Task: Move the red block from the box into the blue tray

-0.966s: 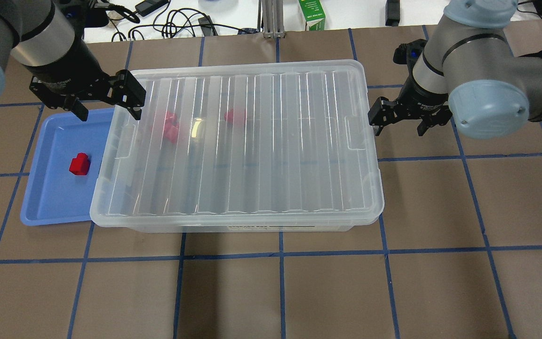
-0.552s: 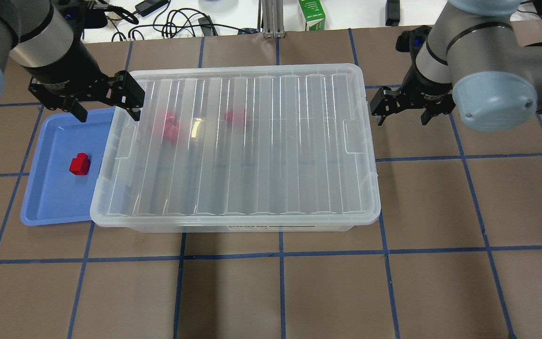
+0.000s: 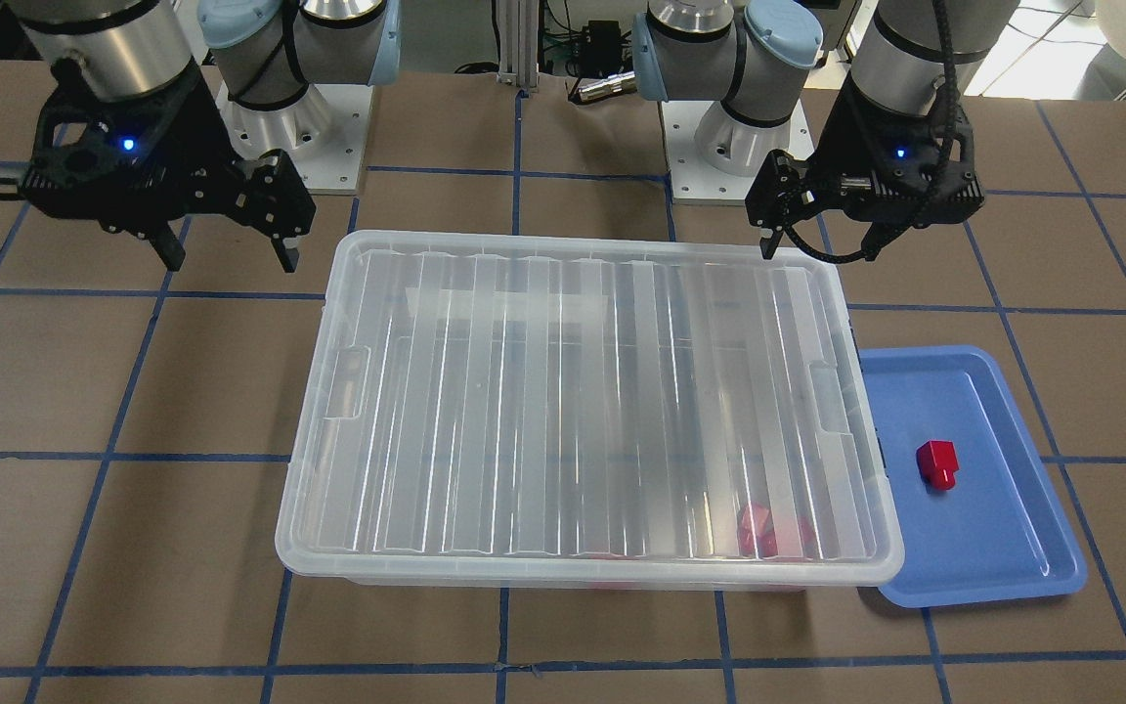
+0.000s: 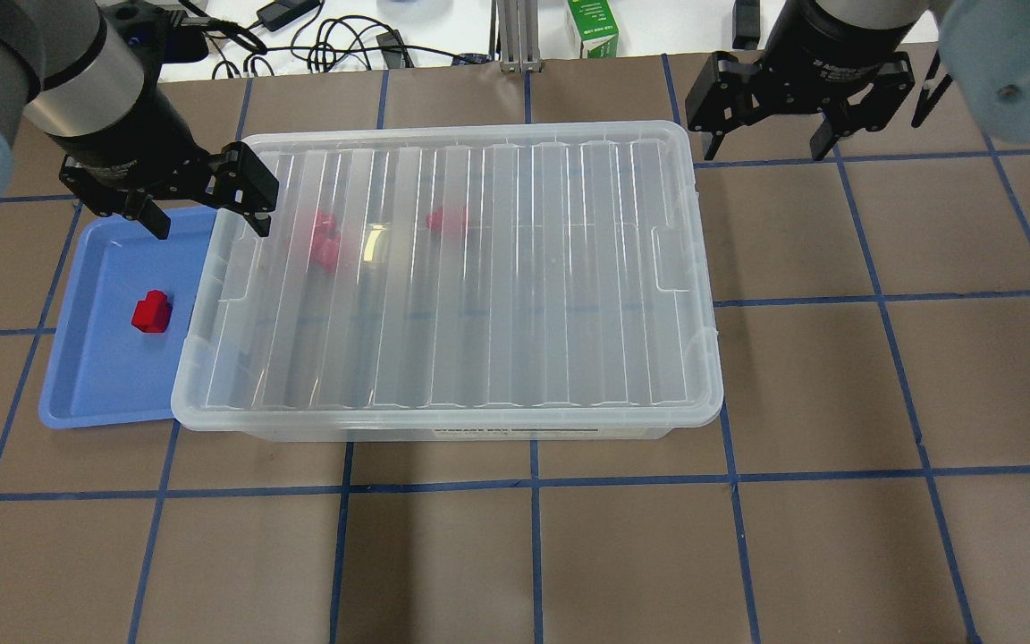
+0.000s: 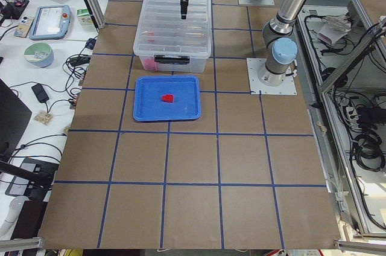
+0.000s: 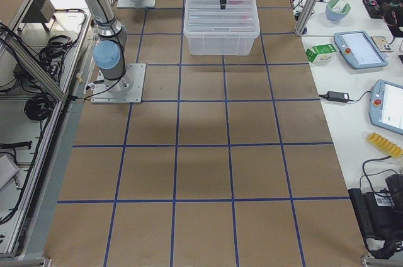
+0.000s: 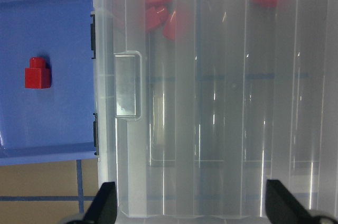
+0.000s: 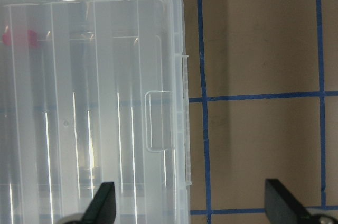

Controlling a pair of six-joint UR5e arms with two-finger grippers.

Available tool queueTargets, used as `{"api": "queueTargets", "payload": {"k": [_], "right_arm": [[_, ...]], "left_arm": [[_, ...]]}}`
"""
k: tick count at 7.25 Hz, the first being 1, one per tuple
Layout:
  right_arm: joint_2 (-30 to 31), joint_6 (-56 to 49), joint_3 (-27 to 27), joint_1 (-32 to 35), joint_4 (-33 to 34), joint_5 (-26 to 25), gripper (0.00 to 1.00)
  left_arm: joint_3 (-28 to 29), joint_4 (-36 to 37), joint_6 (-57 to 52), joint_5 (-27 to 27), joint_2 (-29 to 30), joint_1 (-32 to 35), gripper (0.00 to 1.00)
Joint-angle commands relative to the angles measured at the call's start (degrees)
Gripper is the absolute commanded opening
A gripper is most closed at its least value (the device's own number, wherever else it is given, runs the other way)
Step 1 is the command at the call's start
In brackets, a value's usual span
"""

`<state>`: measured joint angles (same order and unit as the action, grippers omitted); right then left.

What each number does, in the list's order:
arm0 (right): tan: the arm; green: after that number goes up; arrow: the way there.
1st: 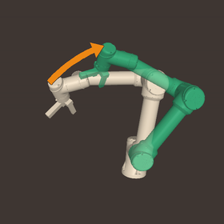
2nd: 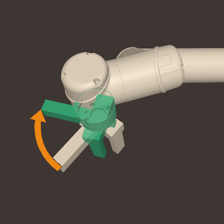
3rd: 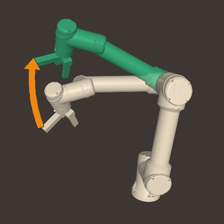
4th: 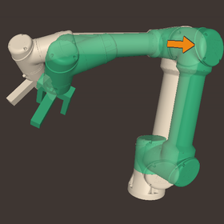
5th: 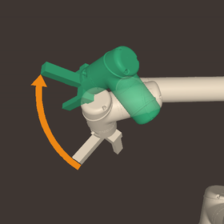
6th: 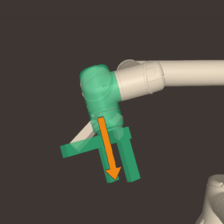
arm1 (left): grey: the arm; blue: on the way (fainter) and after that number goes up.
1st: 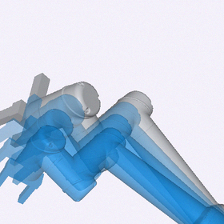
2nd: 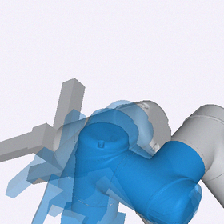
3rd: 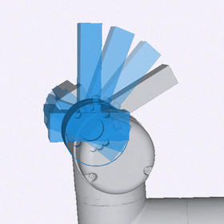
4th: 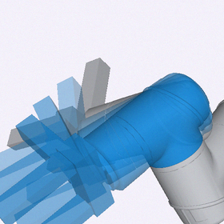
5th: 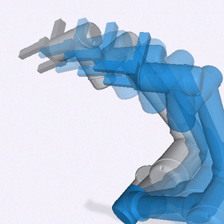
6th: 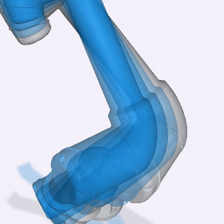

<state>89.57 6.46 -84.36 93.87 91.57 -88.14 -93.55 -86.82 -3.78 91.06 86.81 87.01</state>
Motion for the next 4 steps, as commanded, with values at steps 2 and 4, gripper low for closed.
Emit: {"api": "queueTargets", "payload": {"k": [2, 4], "right_arm": [[-0.1, 1.36, 1.39, 1.75, -2.01, -0.1, 1.0], [-0.01, 1.27, 1.39, 1.75, -2.01, -0.01, 1.0]], "left_arm": [[0.03, -0.02, 0.09, 0.35, -0.15, 0.0, 1.0], [-0.06, -0.1, 0.09, 0.35, -0.24, 0.0, 1.0]]}}
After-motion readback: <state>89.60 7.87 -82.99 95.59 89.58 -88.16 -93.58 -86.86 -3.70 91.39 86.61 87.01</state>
